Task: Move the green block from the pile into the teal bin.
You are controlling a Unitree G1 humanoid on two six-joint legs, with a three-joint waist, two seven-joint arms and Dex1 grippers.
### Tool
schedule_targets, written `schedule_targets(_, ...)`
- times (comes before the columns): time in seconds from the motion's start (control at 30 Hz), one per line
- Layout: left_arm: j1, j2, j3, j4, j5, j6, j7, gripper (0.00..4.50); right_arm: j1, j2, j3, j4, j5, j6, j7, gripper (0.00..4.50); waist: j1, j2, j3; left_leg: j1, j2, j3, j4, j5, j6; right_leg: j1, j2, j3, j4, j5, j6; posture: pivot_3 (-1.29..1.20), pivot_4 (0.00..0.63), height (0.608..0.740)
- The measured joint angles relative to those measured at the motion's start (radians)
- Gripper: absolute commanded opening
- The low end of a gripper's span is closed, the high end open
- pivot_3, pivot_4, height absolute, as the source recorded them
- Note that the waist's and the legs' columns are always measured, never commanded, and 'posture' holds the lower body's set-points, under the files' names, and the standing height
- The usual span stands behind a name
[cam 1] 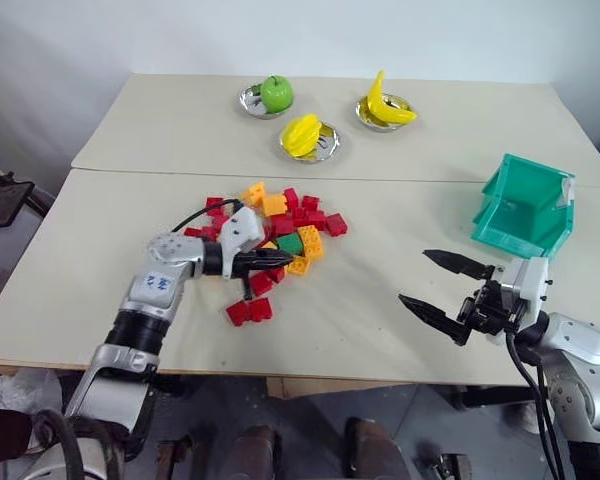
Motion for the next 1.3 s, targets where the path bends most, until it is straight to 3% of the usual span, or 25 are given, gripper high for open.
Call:
schedule_targets(0.2, 0.342, 0.099, 0.328, -0.196, -0.149, 0.017, 0.083, 0.03, -0.033, 0.005, 0.029, 0.025, 0.001, -0.001, 0.024, 4.50, -0.013, 0.000, 0.000, 0.000, 0.005, -0.001, -0.001, -0.001, -0.001, -0.001, 0.000, 0.000, 0.000, 0.000, -0.001, 0.00, 0.150, 0.740)
schedule_targets(0.23, 0.392, 0.109, 0.384, -0.212, -0.160, 0.020, 0.110, 0.40, -0.038, 0.006, 0.030, 0.034, 0.001, -0.001, 0.030, 4.50, -0.010, 0.000, 0.000, 0.000, 0.005, -0.001, 0.000, -0.001, -0.001, 0.000, -0.001, 0.000, 0.000, 0.000, -0.001, 0.00, 0.150, 0.740)
schedule_targets(0.3, 0.468, 0.115, 0.460, -0.242, -0.181, 0.026, 0.145, 0.61, -0.052, 0.007, 0.037, 0.039, 0.000, -0.002, 0.038, 4.50, -0.006, 0.000, 0.000, 0.000, 0.004, -0.002, 0.000, -0.001, -0.001, 0.000, -0.002, 0.000, -0.001, 0.000, -0.001, 0.00, 0.150, 0.740)
schedule_targets(0.47, 0.713, 0.103, 0.644, -0.357, -0.255, 0.062, 0.213, 2.15, -0.098, 0.007, 0.063, 0.105, -0.008, -0.008, 0.075, 4.50, 0.000, 0.000, 0.000, 0.000, 0.003, -0.003, 0.000, -0.001, 0.000, 0.001, -0.004, 0.000, -0.001, 0.000, -0.001, 0.00, 0.150, 0.740)
schedule_targets(0.6, 0.778, 0.092, 0.648, -0.478, -0.296, 0.103, 0.235, 3.39, -0.146, 0.007, 0.068, 0.159, -0.018, -0.023, 0.104, 4.50, 0.015, 0.000, 0.000, 0.001, 0.003, -0.003, 0.000, -0.001, 0.000, 0.001, -0.004, 0.000, -0.004, 0.000, -0.001, 0.00, 0.150, 0.740)
schedule_targets(0.73, 0.728, 0.093, 0.587, -0.560, -0.326, 0.172, 0.267, 4.48, -0.156, 0.007, 0.068, 0.183, -0.022, -0.028, 0.121, 4.50, 0.016, 0.000, 0.000, 0.000, 0.002, -0.003, 0.000, -0.001, 0.000, 0.001, -0.004, -0.001, -0.001, 0.000, -0.001, 0.00, 0.150, 0.740)
schedule_targets(0.83, 0.607, 0.119, 0.457, -0.581, -0.324, 0.231, 0.270, 4.48, -0.156, 0.007, 0.068, 0.195, -0.027, -0.030, 0.125, 4.50, 0.016, 0.000, 0.000, 0.001, -0.001, -0.003, 0.000, -0.001, 0.000, 0.001, -0.004, -0.001, 0.000, 0.000, -0.001, 0.00, 0.150, 0.740)
schedule_targets(1.0, 0.217, 0.124, 0.115, -0.454, -0.172, 0.272, 0.252, 4.48, -0.167, 0.022, 0.089, 0.204, -0.041, -0.045, 0.132, 4.50, 0.010, 0.000, 0.000, 0.001, -0.003, -0.002, -0.001, 0.000, 0.000, 0.000, -0.002, -0.001, 0.001, 0.000, -0.001, 0.00, 0.150, 0.740)
schedule_targets(1.2, -0.075, 0.033, -0.115, -0.142, 0.015, 0.248, 0.255, 3.09, -0.172, 0.032, 0.094, 0.216, -0.045, -0.051, 0.122, 4.50, -0.012, 0.000, 0.000, 0.000, -0.002, 0.000, -0.001, 0.000, 0.000, -0.001, -0.001, -0.001, 0.000, 0.000, -0.001, 0.00, 0.150, 0.740)
schedule_targets(1.3, -0.149, 0.000, -0.147, -0.053, 0.063, 0.240, 0.258, 3.09, -0.159, 0.032, 0.091, 0.206, -0.046, -0.051, 0.109, 4.50, -0.012, 0.000, 0.000, 0.000, -0.002, 0.000, -0.001, 0.000, 0.000, -0.001, -0.001, -0.001, 0.001, 0.000, -0.001, 0.00, 0.150, 0.740)
